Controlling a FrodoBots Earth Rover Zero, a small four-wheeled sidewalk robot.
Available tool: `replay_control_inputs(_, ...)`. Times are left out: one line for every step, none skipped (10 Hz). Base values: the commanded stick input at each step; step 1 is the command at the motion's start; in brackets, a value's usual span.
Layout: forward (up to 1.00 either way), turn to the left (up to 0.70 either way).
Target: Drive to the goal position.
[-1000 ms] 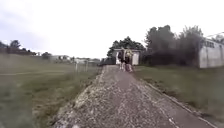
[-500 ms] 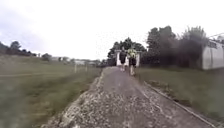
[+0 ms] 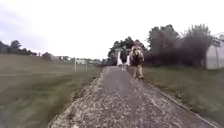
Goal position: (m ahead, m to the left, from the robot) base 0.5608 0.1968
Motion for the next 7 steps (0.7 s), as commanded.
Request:
replay_control_inputs(1.0, 0.0)
replay_control_inputs(1.0, 0.0)
replay_control_inputs(1.0, 0.0)
replay_control_inputs(1.0, 0.0)
replay_control_inputs(1.0, 0.0)
replay_control_inputs(1.0, 0.0)
replay_control_inputs(1.0, 0.0)
